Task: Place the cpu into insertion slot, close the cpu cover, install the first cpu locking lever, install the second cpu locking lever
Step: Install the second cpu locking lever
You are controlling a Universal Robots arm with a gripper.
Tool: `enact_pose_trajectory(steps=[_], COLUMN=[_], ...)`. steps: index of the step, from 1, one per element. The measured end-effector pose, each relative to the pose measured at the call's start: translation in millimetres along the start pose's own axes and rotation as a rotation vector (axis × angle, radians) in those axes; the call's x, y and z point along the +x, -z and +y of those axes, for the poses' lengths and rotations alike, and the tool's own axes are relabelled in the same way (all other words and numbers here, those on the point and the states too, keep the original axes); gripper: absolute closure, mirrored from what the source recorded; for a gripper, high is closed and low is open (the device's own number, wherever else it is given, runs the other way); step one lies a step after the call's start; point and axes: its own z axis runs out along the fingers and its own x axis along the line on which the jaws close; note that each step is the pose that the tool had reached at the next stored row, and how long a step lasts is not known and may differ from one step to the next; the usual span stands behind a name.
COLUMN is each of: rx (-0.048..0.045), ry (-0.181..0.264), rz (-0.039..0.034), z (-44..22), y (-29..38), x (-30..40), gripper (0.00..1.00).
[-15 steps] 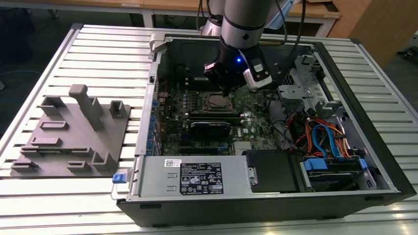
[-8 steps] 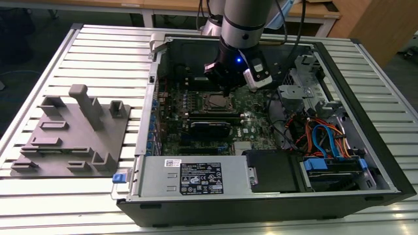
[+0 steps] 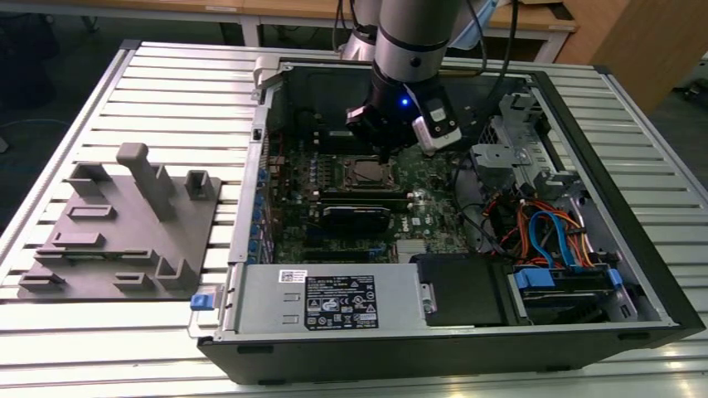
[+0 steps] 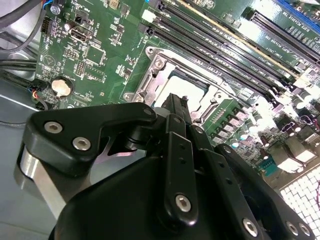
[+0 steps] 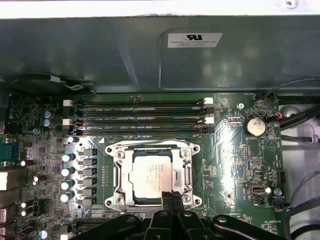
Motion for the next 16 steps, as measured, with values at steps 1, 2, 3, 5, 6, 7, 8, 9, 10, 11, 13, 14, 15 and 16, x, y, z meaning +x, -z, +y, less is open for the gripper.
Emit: enact_pose_trajectory(steps=[1, 2, 3, 5, 6, 7, 8, 9, 10, 11, 13, 14, 15, 16], rx=[-0.0001, -0.0001, -0.0001, -0.0002, 0.0, 0.0003, 0.0001, 0.0, 0.0002, 0.0003, 0.0015, 0.0019, 0.0019, 0.0019], ry=[0.0, 0.0, 0.0, 0.0, 0.0, 0.0, 0.0, 0.0, -0.001, -0.001, -0.005, -0.006, -0.006, -0.006], rz=[-0.0006, -0.0013, -0.0019, -0.0031, -0.003, -0.0028, -0.002, 0.0011, 0.0059, 0.0118, 0.0435, 0.0479, 0.048, 0.0481], z=[0.0, 0.0, 0.0, 0.0, -0.1, -0.8, -1.8, -2.6, -3.0, -3.1, -3.1, -3.1, -3.1, -3.1], y=[0.0, 0.0, 0.0, 0.0, 0.1, 0.3, 0.3, 0.3, 0.4, 0.3, 0.3, 0.4, 0.4, 0.4], x=[0.0, 0.0, 0.0, 0.0, 0.0, 0.0, 0.0, -0.1, -0.1, -0.2, -0.7, -0.7, -0.7, -0.7], gripper=[0.9, 0.9, 0.9, 0.9, 0.9, 0.9, 0.9, 0.9, 0.9, 0.9, 0.9, 0.9, 0.9, 0.9])
